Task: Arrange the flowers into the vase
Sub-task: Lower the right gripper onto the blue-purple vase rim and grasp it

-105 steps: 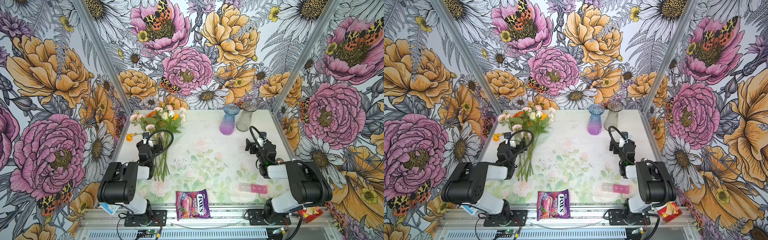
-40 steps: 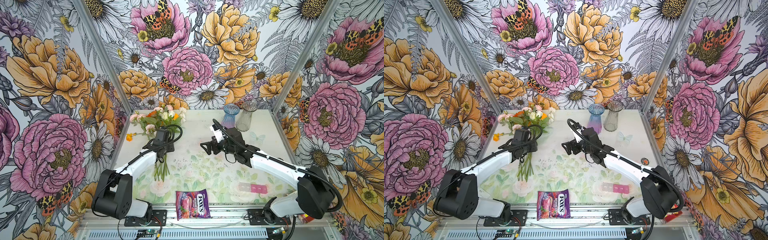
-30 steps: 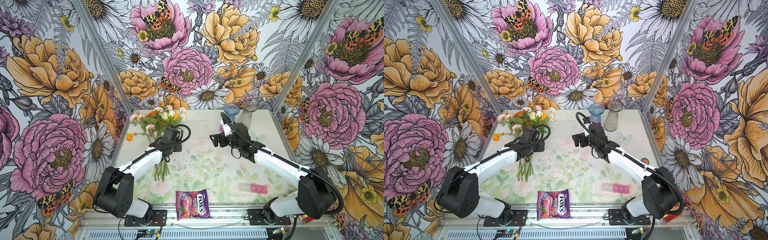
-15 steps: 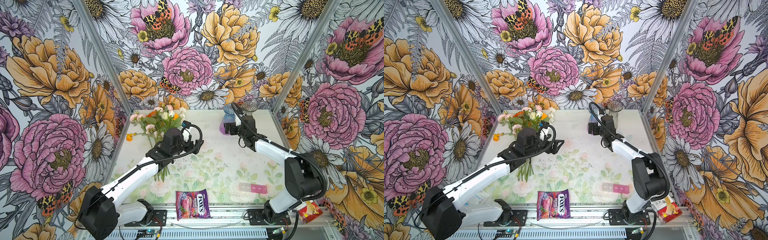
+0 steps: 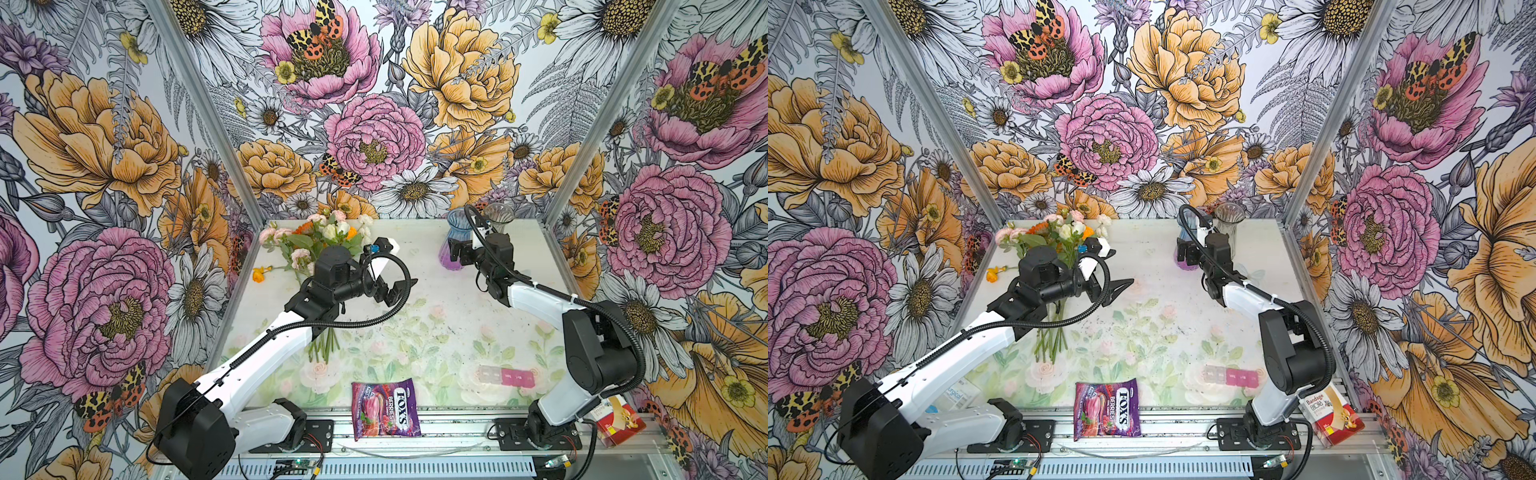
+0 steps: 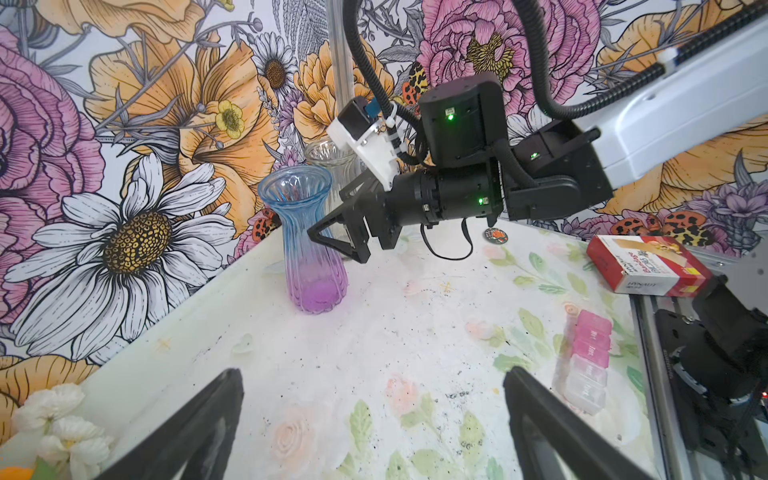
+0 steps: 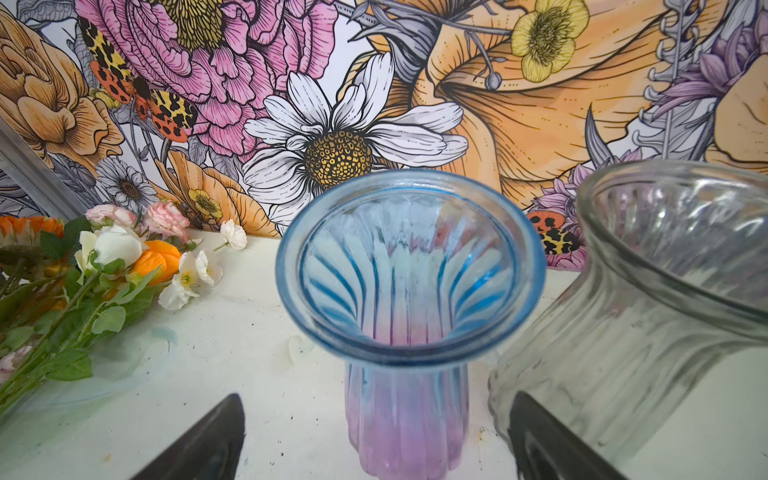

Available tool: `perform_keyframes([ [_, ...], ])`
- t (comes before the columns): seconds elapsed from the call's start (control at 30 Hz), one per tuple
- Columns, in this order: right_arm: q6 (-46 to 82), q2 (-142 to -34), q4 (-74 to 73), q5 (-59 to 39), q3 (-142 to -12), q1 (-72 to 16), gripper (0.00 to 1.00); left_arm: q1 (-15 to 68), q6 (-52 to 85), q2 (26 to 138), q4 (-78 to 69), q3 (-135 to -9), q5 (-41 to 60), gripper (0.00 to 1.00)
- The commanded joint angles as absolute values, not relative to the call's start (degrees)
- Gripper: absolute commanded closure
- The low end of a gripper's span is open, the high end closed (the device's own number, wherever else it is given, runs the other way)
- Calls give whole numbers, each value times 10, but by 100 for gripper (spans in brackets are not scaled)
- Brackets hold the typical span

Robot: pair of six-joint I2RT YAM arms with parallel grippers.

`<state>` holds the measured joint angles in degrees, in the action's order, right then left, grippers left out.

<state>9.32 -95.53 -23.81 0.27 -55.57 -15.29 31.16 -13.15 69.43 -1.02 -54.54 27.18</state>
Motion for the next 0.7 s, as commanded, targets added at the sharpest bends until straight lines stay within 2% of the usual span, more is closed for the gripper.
perform_keyframes([
  [0.0,85,-974,-317,15,-541,-149,1,298,-156,709,-59,-539,314,1],
  [0.2,84,-1004,-353,16,-548,-148,1,297,-141,715,-105,-512,337,1],
  [0.37,85,-1034,-376,16,-557,-147,0,299,-133,714,-124,-500,305,1],
  [0.67,73,-1064,-420,31,-555,-148,0,299,-103,729,-141,-507,314,1],
])
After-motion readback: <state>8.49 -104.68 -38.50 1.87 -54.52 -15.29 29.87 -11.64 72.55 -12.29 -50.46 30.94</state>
